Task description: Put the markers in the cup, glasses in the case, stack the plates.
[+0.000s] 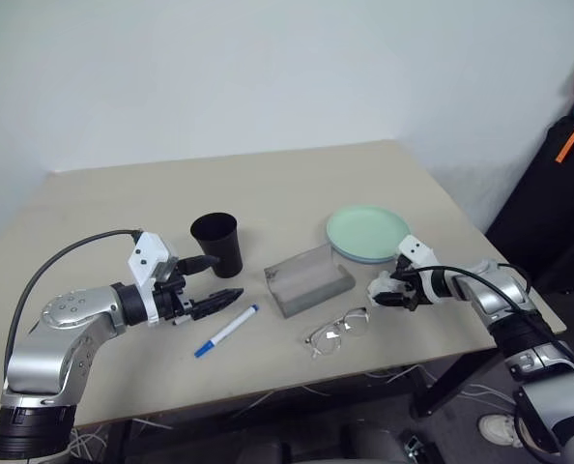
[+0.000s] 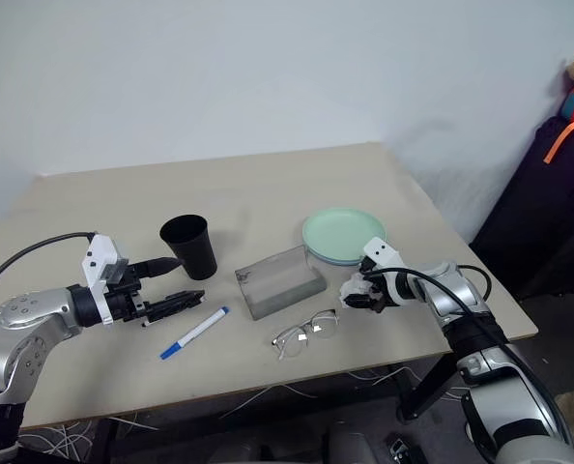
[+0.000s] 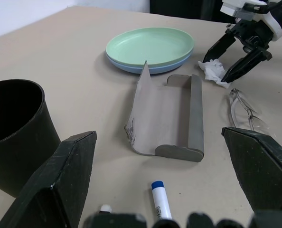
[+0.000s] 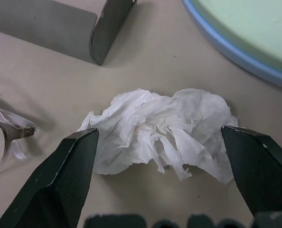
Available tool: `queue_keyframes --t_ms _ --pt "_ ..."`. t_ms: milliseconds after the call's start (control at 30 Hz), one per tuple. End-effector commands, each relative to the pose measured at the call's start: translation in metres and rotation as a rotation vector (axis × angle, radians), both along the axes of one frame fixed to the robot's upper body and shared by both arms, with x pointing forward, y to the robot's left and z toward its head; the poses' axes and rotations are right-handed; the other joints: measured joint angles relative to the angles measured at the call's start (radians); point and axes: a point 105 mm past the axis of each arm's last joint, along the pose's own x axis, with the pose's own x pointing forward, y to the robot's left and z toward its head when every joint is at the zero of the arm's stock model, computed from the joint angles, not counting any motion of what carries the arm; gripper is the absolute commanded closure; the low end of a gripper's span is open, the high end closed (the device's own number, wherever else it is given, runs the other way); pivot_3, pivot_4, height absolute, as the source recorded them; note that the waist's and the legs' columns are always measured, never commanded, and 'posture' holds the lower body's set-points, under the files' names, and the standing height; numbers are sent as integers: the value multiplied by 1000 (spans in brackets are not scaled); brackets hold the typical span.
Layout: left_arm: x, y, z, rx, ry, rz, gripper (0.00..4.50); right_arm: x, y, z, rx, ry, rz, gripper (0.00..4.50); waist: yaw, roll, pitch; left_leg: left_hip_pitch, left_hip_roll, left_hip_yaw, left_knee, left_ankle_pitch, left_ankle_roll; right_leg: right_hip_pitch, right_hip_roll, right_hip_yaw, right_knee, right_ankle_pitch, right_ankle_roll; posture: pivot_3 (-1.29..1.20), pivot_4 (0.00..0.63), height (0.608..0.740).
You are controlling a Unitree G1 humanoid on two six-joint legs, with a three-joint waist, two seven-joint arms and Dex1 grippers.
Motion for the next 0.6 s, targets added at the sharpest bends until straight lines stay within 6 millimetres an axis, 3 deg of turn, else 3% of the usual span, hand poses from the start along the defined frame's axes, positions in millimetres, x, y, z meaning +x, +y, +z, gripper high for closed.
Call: queue_keyframes --t_ms 33,167,467,600 --pt "0 -4 13 -2 -52 -15 0 6 4 9 5 -39 19 209 0 0 0 0 0 0 0 0 0 0 0 0 0 0 0 0 0 732" --pt "0 -4 13 -4 -52 -14 0 6 4 8 7 -35 20 1313 0 0 0 1 0 0 0 0 0 0 0 0 0 0 0 0 0 732" --pt "1 -5 12 -3 -54 -15 0 8 5 11 22 -37 18 4464 0 0 0 1 0 0 0 0 0 1 0 0 0 0 0 0 0 732" --pt "2 -6 12 -3 -55 -16 0 10 5 12 22 -43 21 4464 0 0 0 1 0 0 0 0 0 1 0 0 0 0 0 0 0 732"
